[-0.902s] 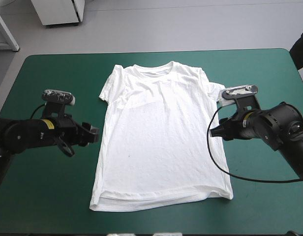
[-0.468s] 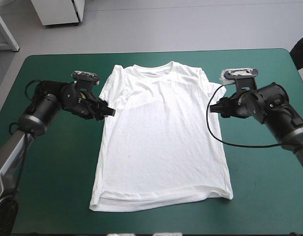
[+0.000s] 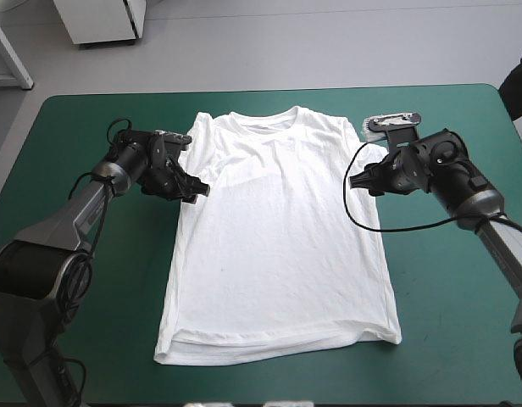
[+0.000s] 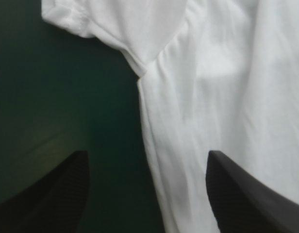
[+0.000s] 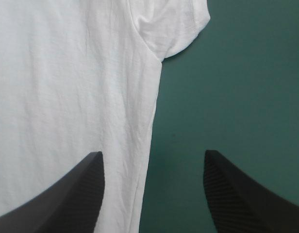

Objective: Fold the cloth

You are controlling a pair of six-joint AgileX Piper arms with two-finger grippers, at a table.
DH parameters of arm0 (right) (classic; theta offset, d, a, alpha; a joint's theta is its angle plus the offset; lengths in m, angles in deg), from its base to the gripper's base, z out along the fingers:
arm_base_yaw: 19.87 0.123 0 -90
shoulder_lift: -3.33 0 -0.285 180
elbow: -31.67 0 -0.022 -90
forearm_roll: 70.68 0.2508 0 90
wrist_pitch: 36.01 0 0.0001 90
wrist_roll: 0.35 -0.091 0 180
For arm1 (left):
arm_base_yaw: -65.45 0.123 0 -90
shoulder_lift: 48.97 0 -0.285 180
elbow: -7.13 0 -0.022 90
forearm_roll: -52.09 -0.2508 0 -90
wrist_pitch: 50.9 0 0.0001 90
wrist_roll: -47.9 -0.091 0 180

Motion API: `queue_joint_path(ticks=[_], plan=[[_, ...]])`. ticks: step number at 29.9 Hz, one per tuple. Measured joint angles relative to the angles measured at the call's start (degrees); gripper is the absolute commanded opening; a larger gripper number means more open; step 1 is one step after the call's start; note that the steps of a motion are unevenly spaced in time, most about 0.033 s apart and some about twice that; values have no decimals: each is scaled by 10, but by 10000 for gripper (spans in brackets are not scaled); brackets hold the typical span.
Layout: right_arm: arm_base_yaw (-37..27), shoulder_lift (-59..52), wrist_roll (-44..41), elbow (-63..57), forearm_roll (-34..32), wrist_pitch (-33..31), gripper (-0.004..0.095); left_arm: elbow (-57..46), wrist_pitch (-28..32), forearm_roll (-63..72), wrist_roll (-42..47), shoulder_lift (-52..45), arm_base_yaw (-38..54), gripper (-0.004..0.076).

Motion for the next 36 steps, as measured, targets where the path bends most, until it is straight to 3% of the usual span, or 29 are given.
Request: queue_joint_path(ticks=[5,8,15,36], plan=[[0,10,11,1,0,1,567,7,-2,21,0,37,0,483],[0,17,12,1,0,2,567,14,-5,24,0,43,0,402],[0,56,14,1,4,15,568,22,-4,26,0,52,3,-10],[-59,215,34,64,66,29,567,26,-2,41,-3,59,3,-10]])
